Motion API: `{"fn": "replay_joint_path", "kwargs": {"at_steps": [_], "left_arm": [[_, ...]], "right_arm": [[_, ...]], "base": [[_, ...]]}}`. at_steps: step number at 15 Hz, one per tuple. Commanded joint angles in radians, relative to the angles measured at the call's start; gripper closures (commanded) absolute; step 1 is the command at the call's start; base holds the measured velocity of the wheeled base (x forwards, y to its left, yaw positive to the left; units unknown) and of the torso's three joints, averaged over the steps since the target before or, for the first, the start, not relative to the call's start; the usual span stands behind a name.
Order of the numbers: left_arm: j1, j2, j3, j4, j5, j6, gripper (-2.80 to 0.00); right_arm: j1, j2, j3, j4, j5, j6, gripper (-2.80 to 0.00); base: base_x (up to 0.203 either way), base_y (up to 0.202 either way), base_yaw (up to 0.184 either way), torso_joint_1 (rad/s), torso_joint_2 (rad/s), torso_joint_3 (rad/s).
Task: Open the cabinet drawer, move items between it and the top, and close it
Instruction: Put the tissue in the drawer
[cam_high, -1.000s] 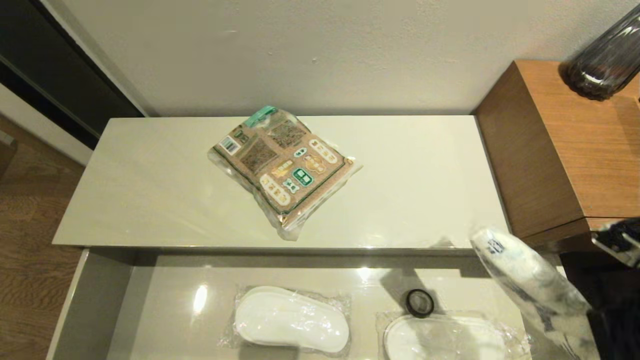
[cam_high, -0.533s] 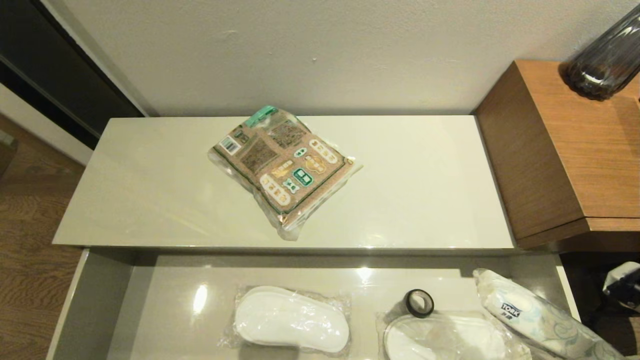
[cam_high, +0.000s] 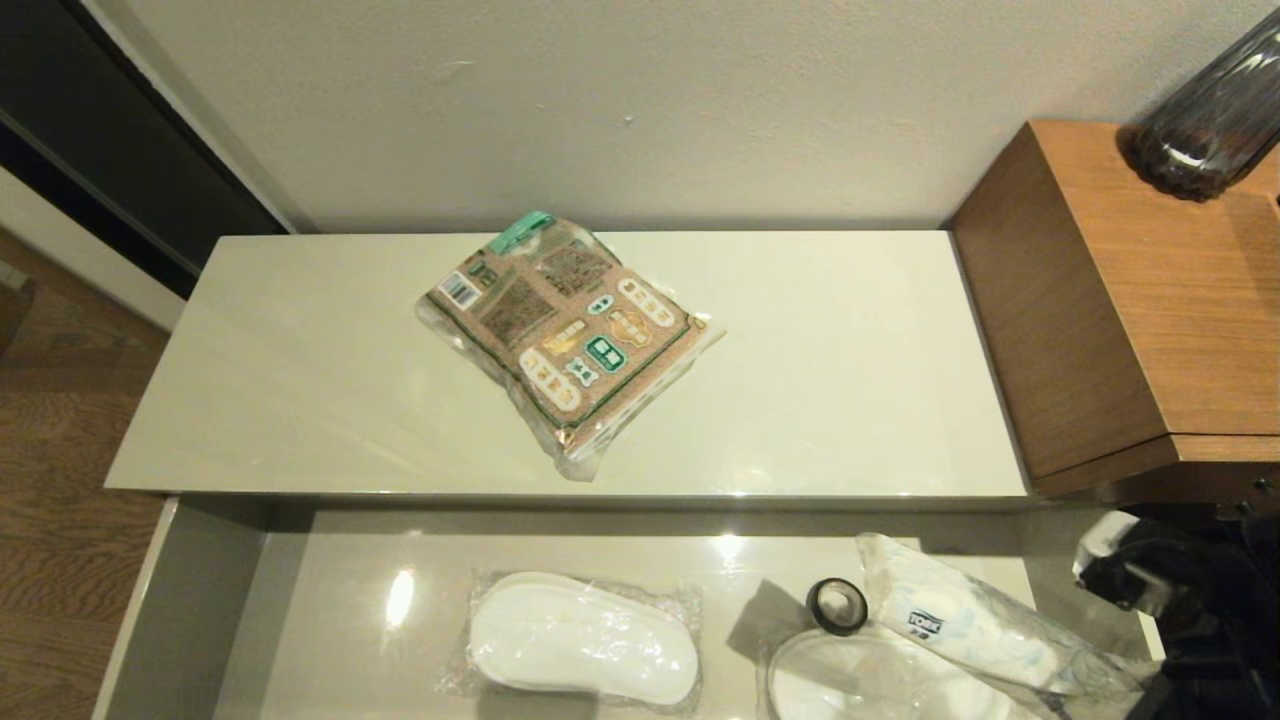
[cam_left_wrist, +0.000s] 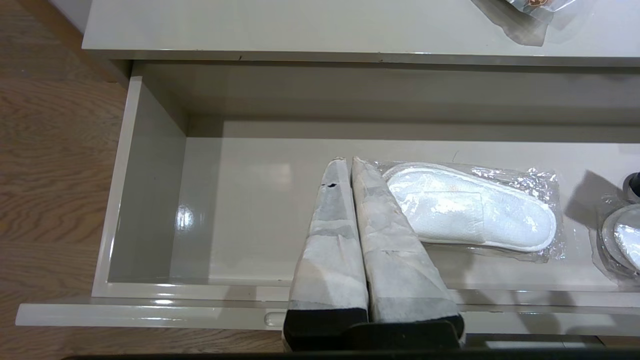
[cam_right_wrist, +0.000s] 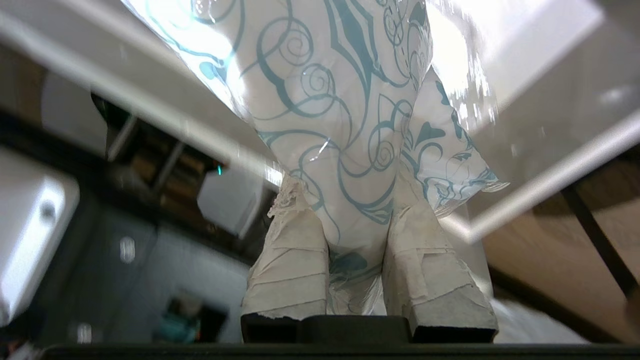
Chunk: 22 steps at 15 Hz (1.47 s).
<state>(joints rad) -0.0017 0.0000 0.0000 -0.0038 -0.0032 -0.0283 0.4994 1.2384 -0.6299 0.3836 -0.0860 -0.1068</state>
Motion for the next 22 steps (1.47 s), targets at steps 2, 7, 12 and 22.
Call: {"fn": "replay_joint_path", "kwargs": {"at_steps": [2,7,12,22], "left_arm": [[0.0,0.002,0.0,-0.001,0.0,-0.001,0.0],[0.0,0.002,0.0,-0.001,0.0,-0.001,0.0],[0.0,0.002,0.0,-0.001,0.0,-0.001,0.0],[0.0,0.002,0.0,-0.001,0.0,-0.001,0.0]], "right_arm": [[0.006,0.213,0.043,-0.126,0.003,0.006,0.0],[0.011,0.372,0.157,-0.377,0.006,0.049,0.0],[0.014,0.38,0.16,-0.407,0.006,0.113,-2.8],[0.017,0.187,0.112,-0.38,-0.007,0.177,-2.8]], "base": [[0.0,0.0,0.0,0.0,0.0,0.0],[0.0,0.0,0.0,0.0,0.0,0.0],[0.0,0.0,0.0,0.0,0.0,0.0],[0.0,0.0,0.0,0.0,0.0,0.0]]}}
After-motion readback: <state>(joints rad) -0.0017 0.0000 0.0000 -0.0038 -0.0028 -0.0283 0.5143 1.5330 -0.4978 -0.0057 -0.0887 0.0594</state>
